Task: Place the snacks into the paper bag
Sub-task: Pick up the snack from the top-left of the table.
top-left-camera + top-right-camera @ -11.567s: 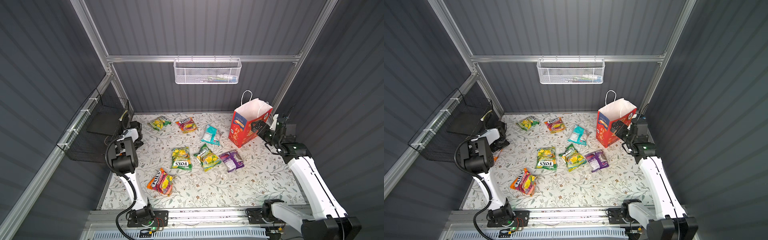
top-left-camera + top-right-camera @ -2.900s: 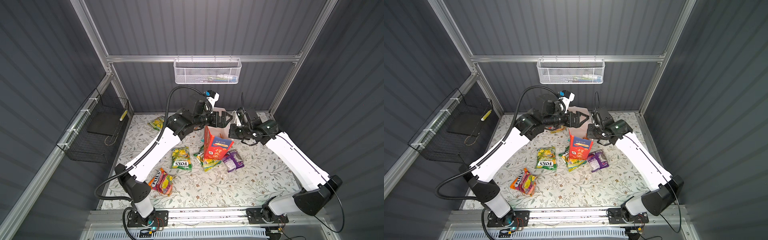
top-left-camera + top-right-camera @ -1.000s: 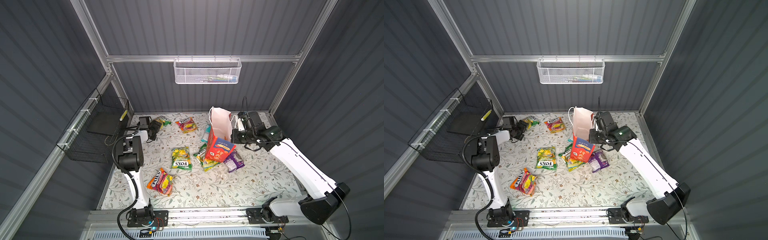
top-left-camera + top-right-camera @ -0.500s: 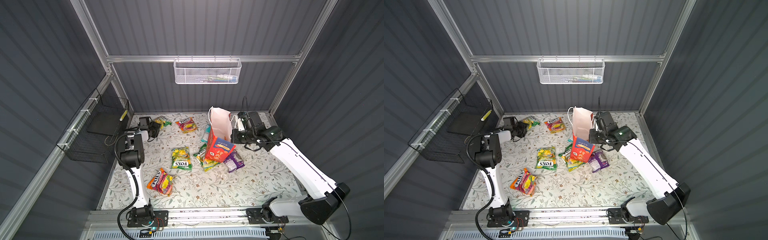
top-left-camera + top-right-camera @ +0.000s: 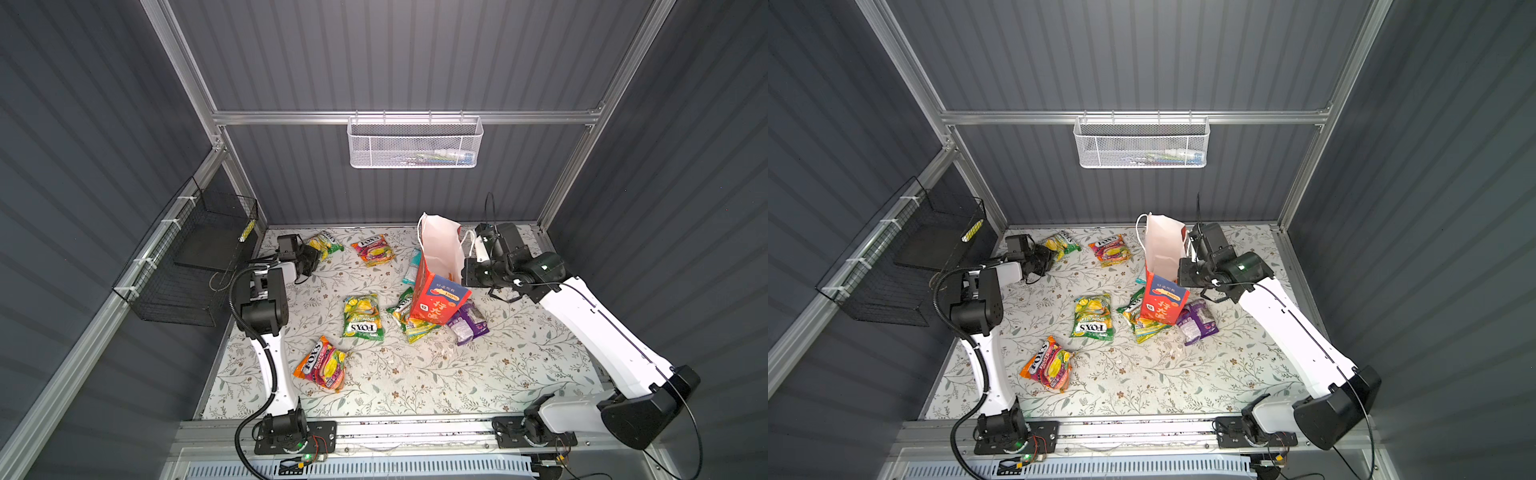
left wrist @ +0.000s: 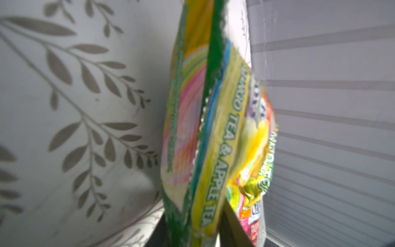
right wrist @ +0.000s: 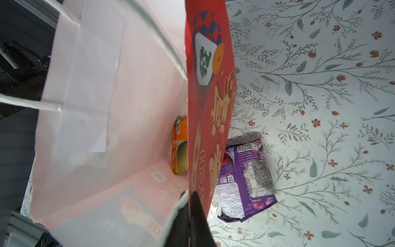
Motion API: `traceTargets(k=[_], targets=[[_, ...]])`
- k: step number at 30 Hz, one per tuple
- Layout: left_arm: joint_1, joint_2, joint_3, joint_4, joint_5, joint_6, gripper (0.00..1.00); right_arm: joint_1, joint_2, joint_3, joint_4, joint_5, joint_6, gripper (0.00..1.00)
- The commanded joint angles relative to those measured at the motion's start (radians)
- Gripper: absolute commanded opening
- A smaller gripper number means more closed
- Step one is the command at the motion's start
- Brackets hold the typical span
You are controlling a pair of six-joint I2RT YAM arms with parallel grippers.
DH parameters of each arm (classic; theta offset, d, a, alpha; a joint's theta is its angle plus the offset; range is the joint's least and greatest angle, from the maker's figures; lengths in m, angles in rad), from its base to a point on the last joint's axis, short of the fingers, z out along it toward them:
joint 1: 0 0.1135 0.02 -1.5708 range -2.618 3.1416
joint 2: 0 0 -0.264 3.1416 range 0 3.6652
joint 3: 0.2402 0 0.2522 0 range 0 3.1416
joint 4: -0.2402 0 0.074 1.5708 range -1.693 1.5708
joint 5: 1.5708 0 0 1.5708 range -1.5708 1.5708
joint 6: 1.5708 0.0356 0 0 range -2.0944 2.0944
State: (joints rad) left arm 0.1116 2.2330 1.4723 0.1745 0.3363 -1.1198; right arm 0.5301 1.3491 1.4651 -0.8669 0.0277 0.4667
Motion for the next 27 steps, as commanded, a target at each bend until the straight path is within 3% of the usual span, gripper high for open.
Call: traceTargets(k=[1, 9, 17, 27], targets=[[0.011, -0.014, -0.027, 0.057, 0.050, 0.004, 0.20, -0.001, -0.018, -0.011, -0.001, -0.002, -0.003, 0.00], [0.011, -0.109, -0.066, 0.060, 0.070, 0.055, 0.05, -0.001, -0.019, -0.001, -0.013, 0.001, -0.008, 0.00], [0.008, -0.252, -0.168, 0.057, 0.083, 0.097, 0.01, -0.001, -0.019, 0.006, -0.017, 0.004, -0.011, 0.00], [-0.012, -0.481, -0.249, -0.068, 0.056, 0.188, 0.00, -0.002, -0.006, 0.022, -0.027, 0.007, -0.017, 0.00]])
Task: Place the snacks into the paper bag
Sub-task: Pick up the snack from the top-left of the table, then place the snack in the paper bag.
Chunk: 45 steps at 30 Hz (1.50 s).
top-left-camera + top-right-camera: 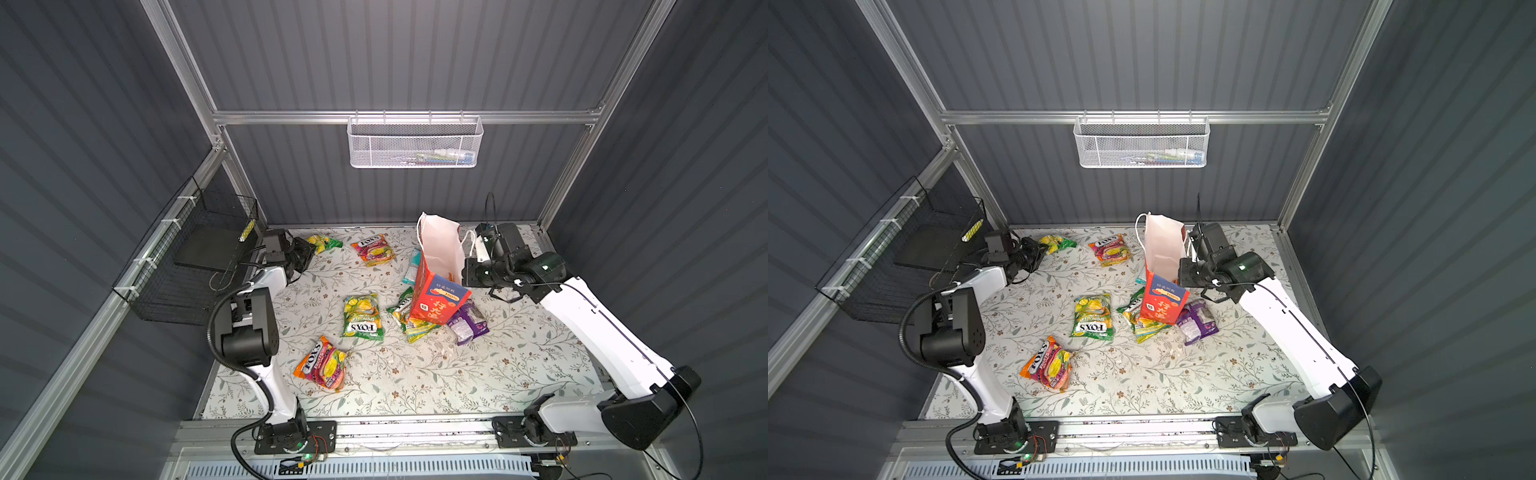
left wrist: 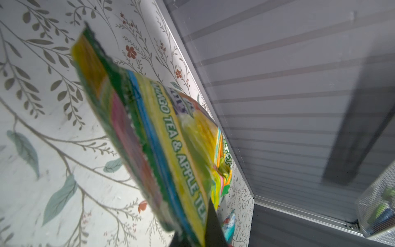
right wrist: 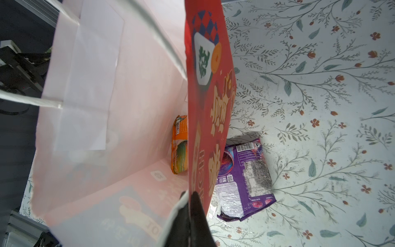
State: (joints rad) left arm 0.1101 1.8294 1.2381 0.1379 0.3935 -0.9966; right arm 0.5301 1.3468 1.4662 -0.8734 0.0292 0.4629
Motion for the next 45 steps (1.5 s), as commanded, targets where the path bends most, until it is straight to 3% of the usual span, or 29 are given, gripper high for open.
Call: traceTargets(k=[1, 10, 28, 36, 45], targets=[[-0.018, -0.100, -0.024, -0.041, -0.009, 0.072, 0.00, -0.001, -0.001, 0.024, -0.025, 0.006, -0.013, 0.00], [-0.140, -0.280, -0.036, -0.194, -0.092, 0.198, 0.00, -0.002, 0.028, 0.054, -0.055, 0.017, -0.034, 0.00], [-0.317, -0.577, -0.011, -0.412, -0.071, 0.329, 0.00, -0.001, 0.057, 0.081, -0.070, 0.030, -0.071, 0.00], [-0.348, -0.644, 0.104, -0.492, -0.012, 0.351, 0.00, -0.001, 0.072, 0.103, -0.079, 0.003, -0.088, 0.00], [-0.366, -0.633, 0.402, -0.531, 0.114, 0.360, 0.00, -0.001, 0.099, 0.128, -0.072, -0.024, -0.103, 0.00]])
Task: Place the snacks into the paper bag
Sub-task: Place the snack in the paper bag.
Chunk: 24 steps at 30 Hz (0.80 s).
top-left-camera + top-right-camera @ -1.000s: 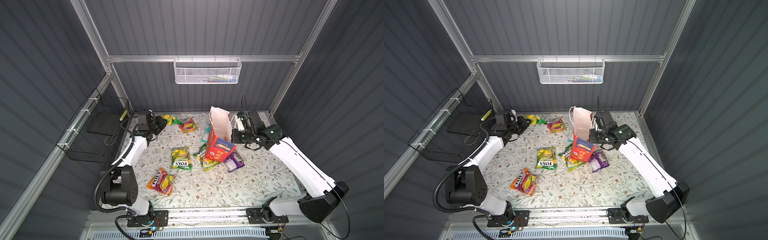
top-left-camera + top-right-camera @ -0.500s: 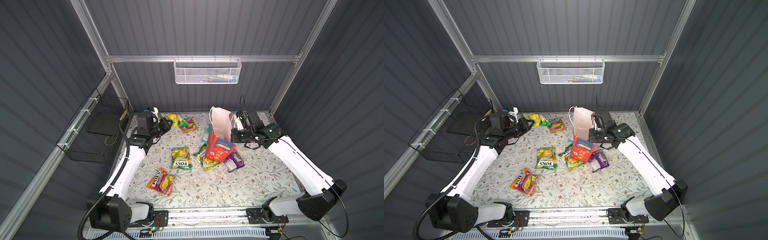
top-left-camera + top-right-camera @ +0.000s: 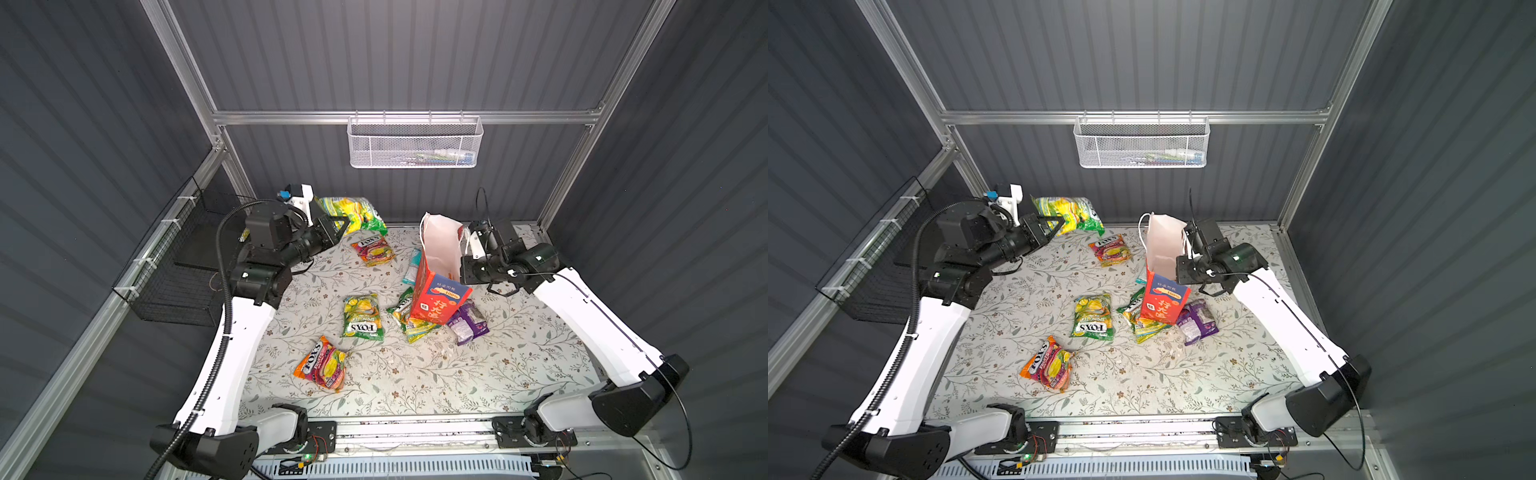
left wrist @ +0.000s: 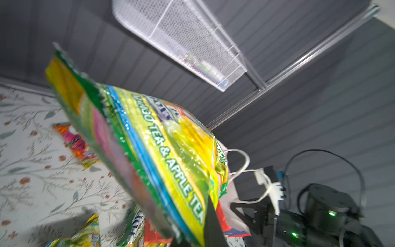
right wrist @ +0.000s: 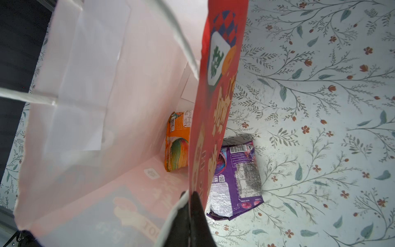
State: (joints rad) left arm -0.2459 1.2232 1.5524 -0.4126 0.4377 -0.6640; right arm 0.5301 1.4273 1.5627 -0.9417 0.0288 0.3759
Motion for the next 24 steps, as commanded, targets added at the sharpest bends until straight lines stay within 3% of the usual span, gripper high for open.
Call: traceTargets(k=[1, 6, 11, 17, 24], targets=[[-0.012, -0.021, 0.114, 0.025, 0.078, 0.022, 0.00, -0.002, 0.024, 0.037, -0.007, -0.027, -0.015, 0.00], [-0.052, 0.012, 0.172, 0.129, 0.128, -0.031, 0.00, -0.002, 0.038, 0.062, -0.019, -0.039, -0.013, 0.00], [-0.250, 0.108, 0.247, 0.107, 0.072, 0.056, 0.00, 0.000, 0.047, 0.106, -0.046, -0.049, -0.009, 0.00], [-0.486, 0.293, 0.409, -0.085, -0.141, 0.239, 0.00, 0.000, 0.047, 0.137, -0.070, -0.037, -0.003, 0.00], [-0.559, 0.411, 0.487, -0.213, -0.356, 0.348, 0.00, 0.001, 0.044, 0.126, -0.071, -0.046, 0.012, 0.00]])
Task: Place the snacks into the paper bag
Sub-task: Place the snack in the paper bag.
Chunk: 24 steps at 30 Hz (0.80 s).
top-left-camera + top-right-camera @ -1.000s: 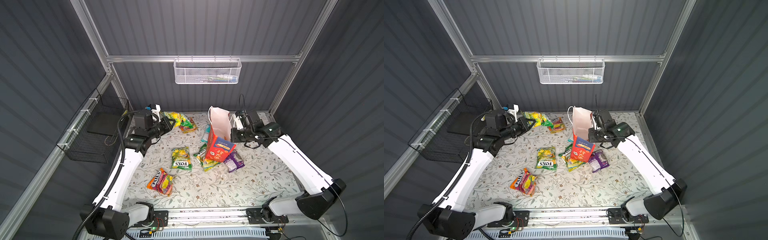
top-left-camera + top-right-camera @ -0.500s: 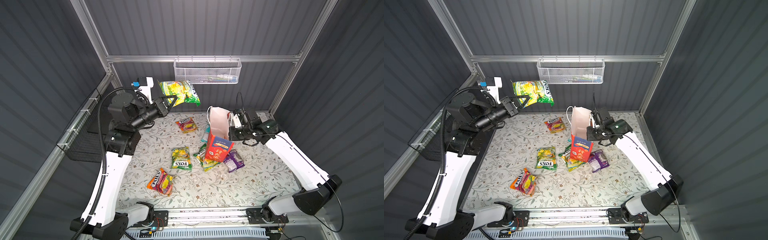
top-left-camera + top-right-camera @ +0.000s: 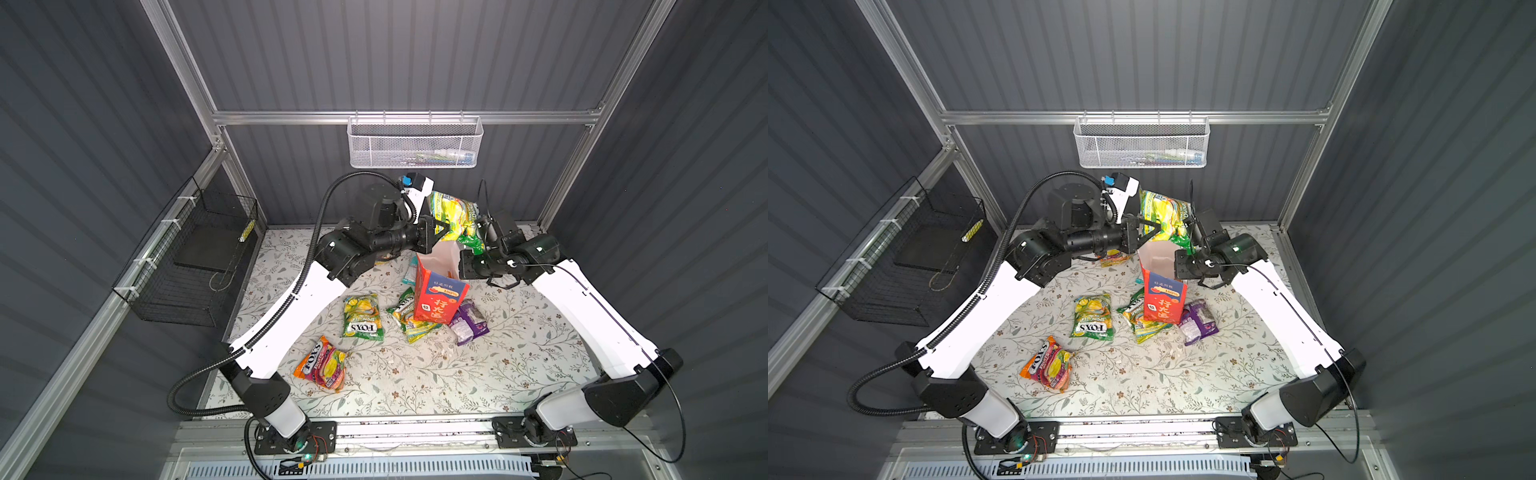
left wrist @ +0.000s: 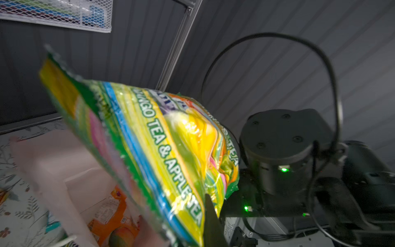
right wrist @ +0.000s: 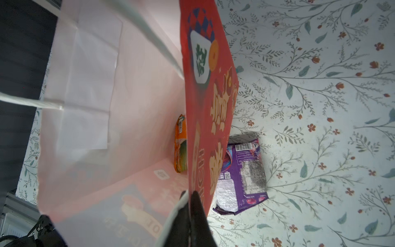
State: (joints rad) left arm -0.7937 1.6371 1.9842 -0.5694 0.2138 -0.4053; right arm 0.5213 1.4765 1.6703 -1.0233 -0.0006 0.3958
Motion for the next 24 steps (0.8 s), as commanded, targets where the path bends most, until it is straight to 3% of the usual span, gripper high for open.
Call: traceTargets(k=[1, 7, 15, 24], targets=[[-0.016, 0.007, 0.062, -0.074, -0.173, 0.099, 0.00, 0.010, -0.005, 0.017, 0.010, -0.018, -0.007, 0.00], [-0.017, 0.004, 0.088, -0.125, -0.319, 0.147, 0.00, 0.010, -0.005, 0.004, 0.015, -0.015, -0.003, 0.00], [-0.025, 0.059, 0.131, -0.158, -0.295, 0.153, 0.00, 0.009, -0.007, 0.004, 0.016, -0.012, 0.003, 0.00], [-0.058, 0.153, 0.234, -0.243, -0.421, 0.201, 0.00, 0.010, -0.018, -0.006, 0.017, -0.008, 0.009, 0.00]])
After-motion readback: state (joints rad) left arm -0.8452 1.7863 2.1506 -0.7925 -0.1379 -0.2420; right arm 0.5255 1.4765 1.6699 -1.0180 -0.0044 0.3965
